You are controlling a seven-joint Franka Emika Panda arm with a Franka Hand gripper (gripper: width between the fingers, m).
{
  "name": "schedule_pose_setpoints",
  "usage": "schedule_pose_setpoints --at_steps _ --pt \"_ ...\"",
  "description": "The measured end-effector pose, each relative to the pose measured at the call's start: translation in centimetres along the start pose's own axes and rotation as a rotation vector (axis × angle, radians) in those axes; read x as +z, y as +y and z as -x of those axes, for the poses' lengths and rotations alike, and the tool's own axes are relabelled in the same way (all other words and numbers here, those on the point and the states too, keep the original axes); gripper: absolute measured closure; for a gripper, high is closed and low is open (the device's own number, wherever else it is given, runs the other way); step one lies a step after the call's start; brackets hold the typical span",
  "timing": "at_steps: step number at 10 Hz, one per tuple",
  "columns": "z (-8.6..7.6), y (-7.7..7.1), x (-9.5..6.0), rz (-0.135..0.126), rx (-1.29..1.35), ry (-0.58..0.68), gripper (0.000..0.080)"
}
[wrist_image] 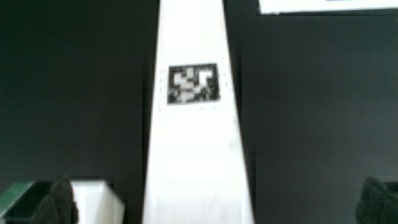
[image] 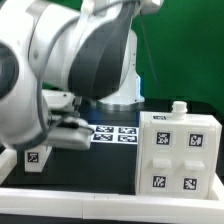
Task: Assemble cabinet
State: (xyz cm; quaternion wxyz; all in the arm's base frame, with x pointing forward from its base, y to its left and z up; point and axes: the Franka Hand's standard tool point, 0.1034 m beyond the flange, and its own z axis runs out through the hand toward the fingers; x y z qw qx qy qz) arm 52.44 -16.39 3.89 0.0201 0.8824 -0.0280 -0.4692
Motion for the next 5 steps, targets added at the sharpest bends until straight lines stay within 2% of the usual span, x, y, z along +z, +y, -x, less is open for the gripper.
schedule_pose_setpoints --at_steps 1,2,5 --pt "-0.52 -0.21 0.35 0.006 0.011 -0.023 0.0002" --pt "-0.17 -0.82 0.76 0.009 0.025 -0.031 0.0002" --pt "-0.16 -0.62 0.90 0.005 0.027 -0.033 0.0033"
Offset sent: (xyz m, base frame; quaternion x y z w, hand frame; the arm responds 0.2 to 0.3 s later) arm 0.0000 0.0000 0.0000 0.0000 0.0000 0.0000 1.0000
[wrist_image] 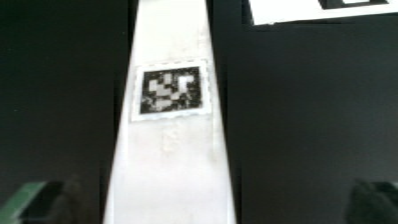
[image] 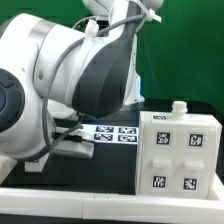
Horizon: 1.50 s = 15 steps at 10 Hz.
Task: Assemble cabinet
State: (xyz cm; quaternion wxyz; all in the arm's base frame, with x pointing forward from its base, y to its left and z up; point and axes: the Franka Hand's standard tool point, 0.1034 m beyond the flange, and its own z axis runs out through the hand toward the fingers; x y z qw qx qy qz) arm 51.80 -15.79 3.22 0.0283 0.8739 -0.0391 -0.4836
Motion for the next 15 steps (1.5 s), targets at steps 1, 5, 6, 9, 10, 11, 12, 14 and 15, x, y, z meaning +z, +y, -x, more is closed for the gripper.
schedule_pose_setpoints --at_steps 1,5,6,9,10,11,12,14,15 --pt "0.0 0.0 0.0 0.000 0.000 0.000 0.0216" --pt "0.0 0.0 0.0 -0.001 0.001 -0.001 0.0518" --pt "0.4 -0.2 -0.1 -0.002 0.015 -0.010 0.0515" --pt "3.2 -1.4 -1.2 -0.008 0.020 -0.031 0.0515" --pt "3.4 -1.2 -1.6 -0.015 0.006 -0.015 0.0515" --pt "2.9 -0.3 -2.4 -0.022 -0.007 0.033 0.0514" --pt "2.9 -0.1 -2.5 -0.022 0.018 0.041 0.0514" --pt "3.6 -0.8 -2.5 -0.026 0.048 0.016 0.0514" --pt "4.0 -1.3 -2.5 -0.054 0.109 0.006 0.0514"
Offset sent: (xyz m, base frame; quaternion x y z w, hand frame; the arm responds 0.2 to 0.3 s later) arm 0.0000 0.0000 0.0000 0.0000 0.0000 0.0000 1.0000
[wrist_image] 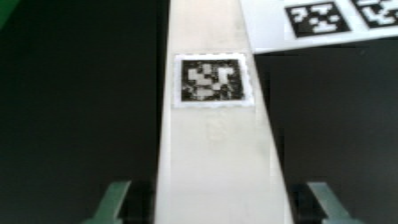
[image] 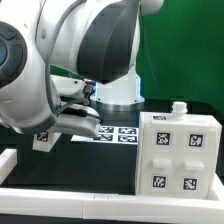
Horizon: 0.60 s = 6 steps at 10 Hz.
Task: Assemble cabinet
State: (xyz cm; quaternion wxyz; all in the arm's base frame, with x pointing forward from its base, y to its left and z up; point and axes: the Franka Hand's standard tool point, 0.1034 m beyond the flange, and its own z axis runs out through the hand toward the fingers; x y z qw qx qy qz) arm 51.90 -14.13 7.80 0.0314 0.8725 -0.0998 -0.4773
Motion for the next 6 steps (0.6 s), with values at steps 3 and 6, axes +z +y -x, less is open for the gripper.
schedule_pose_setpoints --at_steps 3,6 --pt "-0.04 -0.70 0.01 0.006 0.169 0.002 0.0514" --pt "-0.07 -0.65 0.02 0.007 0.167 0.002 0.0514"
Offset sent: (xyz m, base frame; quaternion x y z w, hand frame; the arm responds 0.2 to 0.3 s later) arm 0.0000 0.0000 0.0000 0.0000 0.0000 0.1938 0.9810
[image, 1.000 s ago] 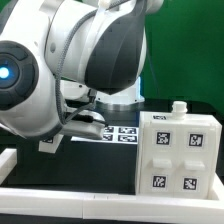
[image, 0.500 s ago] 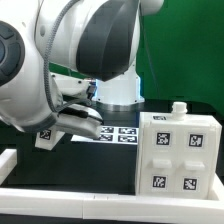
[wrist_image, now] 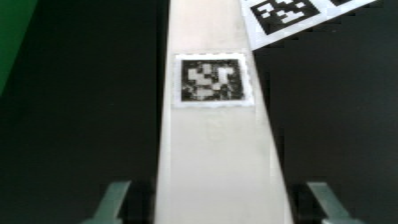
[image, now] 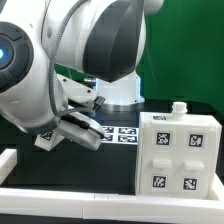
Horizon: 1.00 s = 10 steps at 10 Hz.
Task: Assemble cabinet
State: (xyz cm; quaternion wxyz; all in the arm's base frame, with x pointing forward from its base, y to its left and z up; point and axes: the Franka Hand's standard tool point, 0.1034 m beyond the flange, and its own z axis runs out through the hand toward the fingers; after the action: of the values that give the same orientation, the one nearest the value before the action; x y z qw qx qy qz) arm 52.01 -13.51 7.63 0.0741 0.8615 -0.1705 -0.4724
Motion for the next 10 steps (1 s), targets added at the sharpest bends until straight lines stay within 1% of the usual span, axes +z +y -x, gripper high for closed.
schedule_pose_setpoints --at_steps 1,2,4,5,6,8,9,10 --pt "0.2 -0.1 -0.1 0.001 -0.020 -0.004 0.0512" --pt "0.7 -0.2 -0.3 0.003 -0.089 -0.017 0.0512" --pt "1.3 -0.3 -0.4 -0.004 -0.357 -0.029 0.0512" --pt "1.1 -0.1 -0.3 -0.008 -0.443 -0.024 0.0512" --pt "0.2 0.1 -0.3 -0.006 -0.501 0.022 0.0512" --pt "0.3 0.2 -0.3 -0.007 -0.627 0.018 0.0512" --pt "0.5 0.0 -0.4 -0.003 -0.700 0.015 0.0512" --pt "1.3 -1.3 -0.7 -0.004 -0.806 -0.006 0.0512"
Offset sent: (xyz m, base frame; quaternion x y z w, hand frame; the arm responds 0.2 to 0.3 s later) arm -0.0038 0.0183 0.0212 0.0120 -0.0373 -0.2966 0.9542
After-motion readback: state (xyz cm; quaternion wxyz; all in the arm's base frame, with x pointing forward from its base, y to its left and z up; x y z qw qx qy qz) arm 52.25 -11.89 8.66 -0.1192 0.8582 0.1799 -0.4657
